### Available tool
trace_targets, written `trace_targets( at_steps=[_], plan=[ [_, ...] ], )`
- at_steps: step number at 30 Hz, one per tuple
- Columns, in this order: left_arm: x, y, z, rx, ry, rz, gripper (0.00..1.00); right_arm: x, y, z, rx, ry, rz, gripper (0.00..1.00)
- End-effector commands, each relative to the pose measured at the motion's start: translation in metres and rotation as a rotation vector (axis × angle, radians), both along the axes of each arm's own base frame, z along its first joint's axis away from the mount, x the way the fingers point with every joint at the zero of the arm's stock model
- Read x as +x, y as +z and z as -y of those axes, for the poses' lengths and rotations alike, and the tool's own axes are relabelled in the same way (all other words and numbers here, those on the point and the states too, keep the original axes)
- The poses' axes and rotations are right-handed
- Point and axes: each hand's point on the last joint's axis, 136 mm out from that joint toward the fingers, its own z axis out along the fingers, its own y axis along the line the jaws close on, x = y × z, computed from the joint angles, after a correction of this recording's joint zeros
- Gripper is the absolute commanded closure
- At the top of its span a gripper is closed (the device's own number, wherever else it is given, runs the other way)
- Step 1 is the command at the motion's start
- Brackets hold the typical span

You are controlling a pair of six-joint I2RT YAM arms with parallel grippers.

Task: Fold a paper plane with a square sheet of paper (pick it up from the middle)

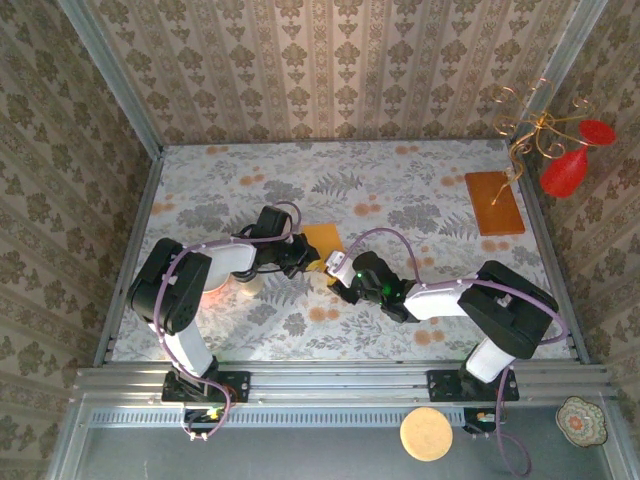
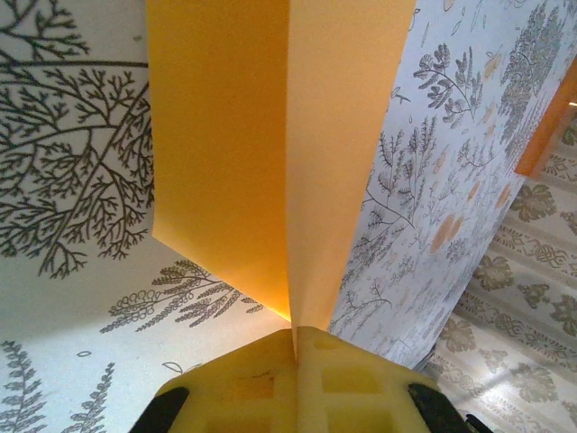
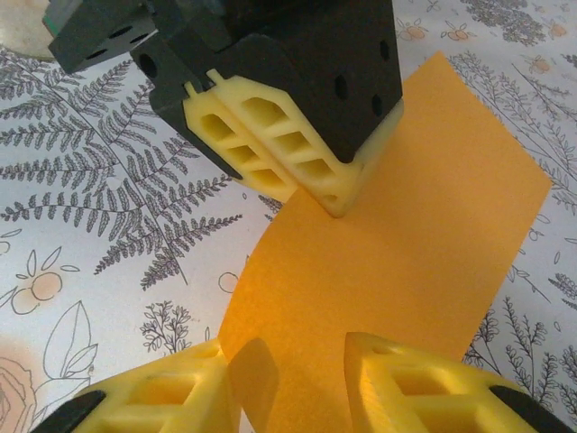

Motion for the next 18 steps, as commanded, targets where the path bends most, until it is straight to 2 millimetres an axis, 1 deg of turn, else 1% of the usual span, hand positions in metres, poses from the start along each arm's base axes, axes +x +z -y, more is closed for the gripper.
trace_targets(
  at_steps=[1, 7, 10, 14, 16, 18],
  plan=[
    [-0.001, 0.009, 0.007, -0.029, -0.018, 0.010, 0.96, -0.001, 0.013, -0.010, 0.043, 0.023, 0.005, 0.65],
    [-0.003, 0.010, 0.008, -0.030, -0.013, 0.014, 0.94, -0.006, 0.011, -0.014, 0.060, 0.044, -0.031, 0.77],
    [-0.003, 0.011, 0.007, -0.033, -0.004, 0.019, 0.90, -0.008, 0.009, -0.013, 0.062, 0.048, -0.051, 0.87],
    [-0.002, 0.013, -0.006, -0.005, 0.019, 0.039, 0.78, -0.014, 0.009, -0.010, 0.076, 0.051, -0.113, 0.99],
    [0.000, 0.016, -0.016, 0.020, 0.032, 0.060, 0.70, -0.018, 0.008, -0.007, 0.078, 0.046, -0.155, 1.00],
    [0.003, 0.022, -0.026, 0.047, 0.042, 0.088, 0.66, -0.021, 0.007, -0.003, 0.083, 0.027, -0.201, 1.00]
  ],
)
